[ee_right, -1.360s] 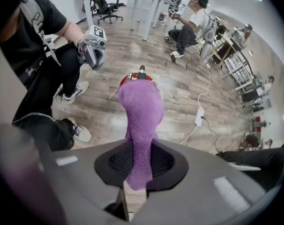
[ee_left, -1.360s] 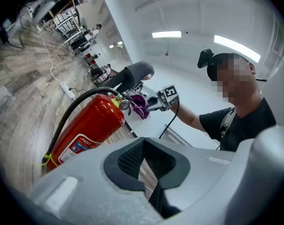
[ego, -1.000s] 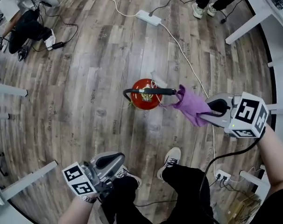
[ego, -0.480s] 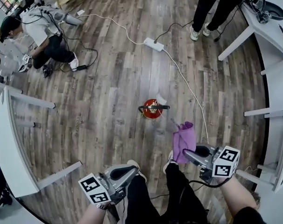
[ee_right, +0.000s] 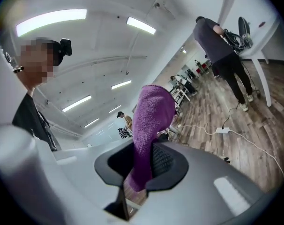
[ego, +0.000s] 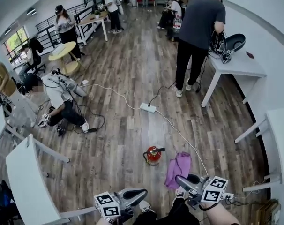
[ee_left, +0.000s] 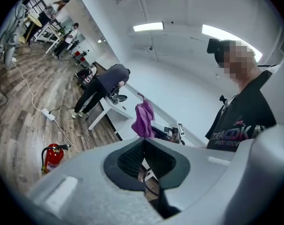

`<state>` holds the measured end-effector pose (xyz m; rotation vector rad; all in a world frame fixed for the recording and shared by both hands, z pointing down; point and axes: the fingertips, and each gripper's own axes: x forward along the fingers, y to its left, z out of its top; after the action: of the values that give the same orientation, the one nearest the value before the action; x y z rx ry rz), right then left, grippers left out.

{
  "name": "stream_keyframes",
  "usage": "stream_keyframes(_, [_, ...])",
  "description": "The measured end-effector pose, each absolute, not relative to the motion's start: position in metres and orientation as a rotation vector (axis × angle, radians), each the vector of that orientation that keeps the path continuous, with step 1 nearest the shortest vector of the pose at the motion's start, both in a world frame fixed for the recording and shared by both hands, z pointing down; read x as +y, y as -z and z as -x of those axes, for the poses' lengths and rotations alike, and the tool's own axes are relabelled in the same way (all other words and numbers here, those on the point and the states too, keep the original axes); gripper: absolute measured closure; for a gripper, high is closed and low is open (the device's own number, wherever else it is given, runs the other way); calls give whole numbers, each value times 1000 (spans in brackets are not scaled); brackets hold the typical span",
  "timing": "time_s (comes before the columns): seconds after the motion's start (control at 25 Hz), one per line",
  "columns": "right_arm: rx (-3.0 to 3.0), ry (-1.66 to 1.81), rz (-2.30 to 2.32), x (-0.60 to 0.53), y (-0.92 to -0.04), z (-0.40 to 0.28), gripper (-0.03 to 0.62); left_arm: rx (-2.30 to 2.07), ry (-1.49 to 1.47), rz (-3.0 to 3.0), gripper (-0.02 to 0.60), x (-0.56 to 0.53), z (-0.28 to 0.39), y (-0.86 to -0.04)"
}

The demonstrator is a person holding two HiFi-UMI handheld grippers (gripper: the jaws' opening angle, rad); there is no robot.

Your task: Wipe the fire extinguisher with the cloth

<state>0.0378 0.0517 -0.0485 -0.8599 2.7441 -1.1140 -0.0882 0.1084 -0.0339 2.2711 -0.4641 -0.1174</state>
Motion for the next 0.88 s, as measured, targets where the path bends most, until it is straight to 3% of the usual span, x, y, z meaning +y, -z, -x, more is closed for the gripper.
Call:
stream_keyframes(0.24, [2734, 973, 931, 130, 79, -26, 533, -287, 136, -2285, 584, 163, 77, 45])
stream_keyframes(0.52, [2763, 1074, 908, 204, 64, -17, 533, -174, 110, -2309, 584, 210, 49, 46])
stream_keyframes(0.88, [2793, 1019, 927, 266, 74, -76, 533, -276, 127, -2320, 583, 292, 8, 49])
